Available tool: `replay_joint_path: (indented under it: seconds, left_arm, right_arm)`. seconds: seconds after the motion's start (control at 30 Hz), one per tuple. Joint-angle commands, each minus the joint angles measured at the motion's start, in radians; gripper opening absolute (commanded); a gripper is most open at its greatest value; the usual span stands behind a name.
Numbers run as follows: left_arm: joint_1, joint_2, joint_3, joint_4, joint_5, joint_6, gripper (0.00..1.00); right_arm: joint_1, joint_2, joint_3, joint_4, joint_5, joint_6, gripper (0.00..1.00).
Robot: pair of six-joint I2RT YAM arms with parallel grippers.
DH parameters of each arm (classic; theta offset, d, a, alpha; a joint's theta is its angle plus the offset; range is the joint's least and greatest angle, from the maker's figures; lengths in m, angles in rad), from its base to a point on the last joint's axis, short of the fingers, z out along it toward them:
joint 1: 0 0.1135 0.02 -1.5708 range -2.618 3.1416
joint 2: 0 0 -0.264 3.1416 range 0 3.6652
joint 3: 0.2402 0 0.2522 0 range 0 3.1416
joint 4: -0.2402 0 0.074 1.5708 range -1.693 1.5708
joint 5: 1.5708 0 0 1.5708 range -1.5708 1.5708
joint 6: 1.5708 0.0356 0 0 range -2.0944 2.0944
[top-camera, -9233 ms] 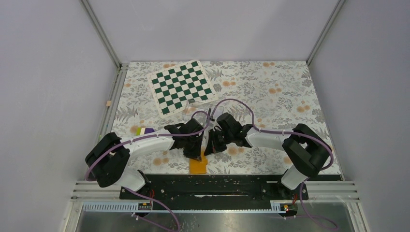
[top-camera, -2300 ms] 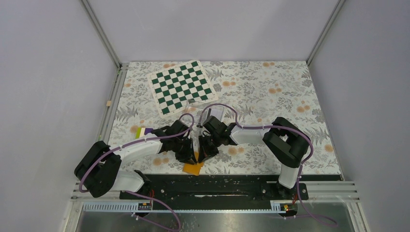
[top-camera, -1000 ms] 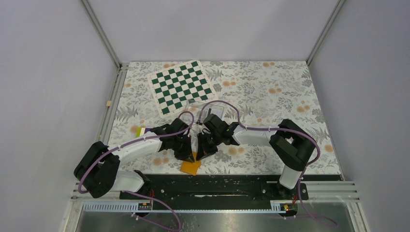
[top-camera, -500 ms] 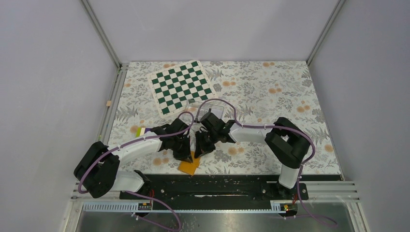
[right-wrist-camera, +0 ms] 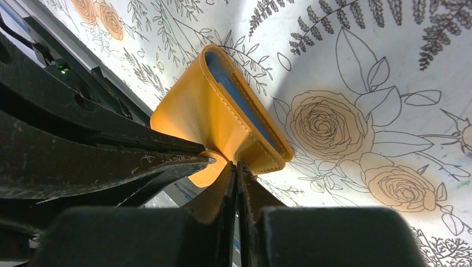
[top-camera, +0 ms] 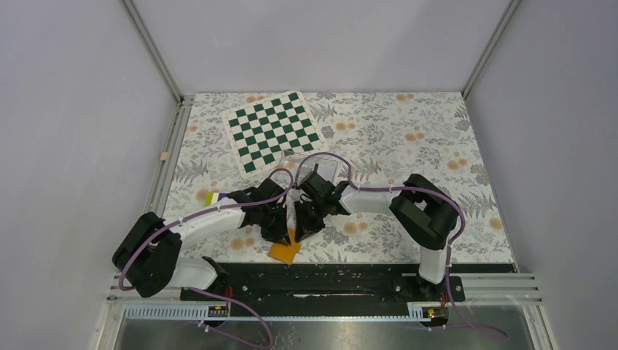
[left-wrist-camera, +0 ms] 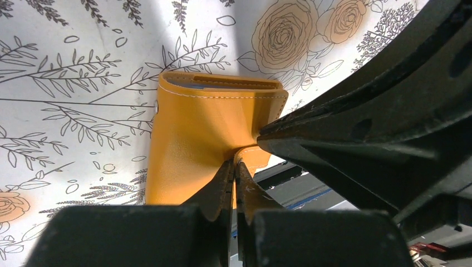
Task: Put the credit cards into the card holder
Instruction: Close the card holder at the center of the board.
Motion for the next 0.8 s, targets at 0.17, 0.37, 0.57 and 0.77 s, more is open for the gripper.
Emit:
replay_joint_path:
  seconds: [0.17, 0.37, 0.57, 0.77]
  left_arm:
    - [0.002, -0.022, -0.007, 0.008, -0.053, 0.012, 0.00]
    - [0.013, -0.040, -0.028, 0.035, -0.044, 0.002, 0.00]
    - [0.024, -0.038, -0.028, 0.017, -0.062, 0.016, 0.00]
    - [0.028, -0.020, 0.006, -0.045, -0.129, 0.052, 0.00]
  right_arm:
    - [0.008, 0.042, 0.037, -0.093, 0.086, -0.032, 0.04]
    - [0.009, 0.044, 0.022, -0.095, 0.076, -0.035, 0.02]
    - [0.009, 0.043, 0.015, -0.095, 0.065, -0.037, 0.01]
    - [0.010, 0.042, 0.018, -0.096, 0.056, -0.041, 0.01]
